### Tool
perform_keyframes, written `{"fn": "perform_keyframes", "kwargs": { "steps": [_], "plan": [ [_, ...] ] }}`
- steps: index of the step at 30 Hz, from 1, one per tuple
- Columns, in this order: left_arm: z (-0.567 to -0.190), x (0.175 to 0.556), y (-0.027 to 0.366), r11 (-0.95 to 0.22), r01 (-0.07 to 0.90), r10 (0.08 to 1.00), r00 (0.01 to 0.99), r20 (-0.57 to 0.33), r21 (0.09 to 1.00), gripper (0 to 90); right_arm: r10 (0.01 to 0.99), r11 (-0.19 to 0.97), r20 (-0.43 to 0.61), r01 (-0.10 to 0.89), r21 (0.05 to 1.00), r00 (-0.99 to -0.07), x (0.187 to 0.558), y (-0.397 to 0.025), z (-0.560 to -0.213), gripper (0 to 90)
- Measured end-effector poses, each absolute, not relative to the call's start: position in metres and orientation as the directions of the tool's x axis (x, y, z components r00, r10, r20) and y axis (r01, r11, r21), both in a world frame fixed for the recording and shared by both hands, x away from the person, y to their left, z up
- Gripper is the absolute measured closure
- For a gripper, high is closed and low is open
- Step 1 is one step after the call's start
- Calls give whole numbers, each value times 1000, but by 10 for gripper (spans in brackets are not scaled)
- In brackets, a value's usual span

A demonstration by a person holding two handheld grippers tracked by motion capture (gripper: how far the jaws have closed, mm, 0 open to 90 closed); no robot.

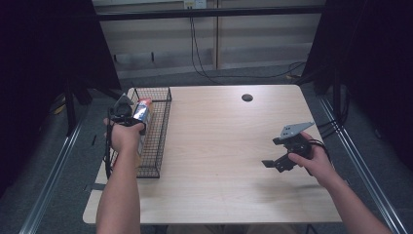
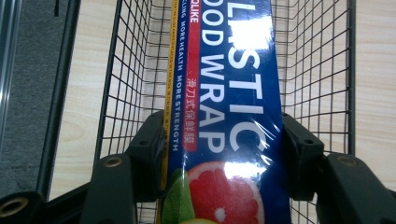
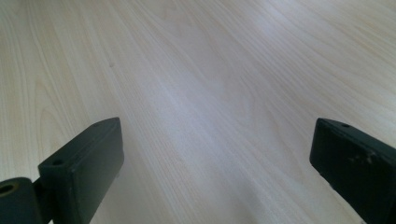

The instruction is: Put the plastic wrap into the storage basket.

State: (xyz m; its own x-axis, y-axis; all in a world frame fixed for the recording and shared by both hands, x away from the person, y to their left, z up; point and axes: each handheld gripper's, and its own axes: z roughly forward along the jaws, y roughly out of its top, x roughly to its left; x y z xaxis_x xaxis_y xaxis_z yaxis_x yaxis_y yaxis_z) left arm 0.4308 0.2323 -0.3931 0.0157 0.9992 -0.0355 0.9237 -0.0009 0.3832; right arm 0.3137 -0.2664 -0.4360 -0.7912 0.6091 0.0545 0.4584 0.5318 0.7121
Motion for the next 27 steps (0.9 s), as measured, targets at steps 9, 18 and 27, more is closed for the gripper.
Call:
{"fn": "perform_keyframes", "kwargs": {
  "steps": [9, 18, 27],
  "plan": [
    [-397, 433, 235, 4, 926, 1000, 5, -22, 378, 433, 604, 536, 55, 456, 710, -795, 314, -265, -437, 26],
    [-400, 436, 230, -22, 933, 1000, 27, -9, 359, 427, 606, 532, 61, 462, 709, -793, 315, -265, -437, 26],
    [-402, 437, 229, -18, 934, 999, 29, -25, 357, 408, 606, 536, 59, 462, 707, -793, 318, -265, -438, 26]
  ]
}}
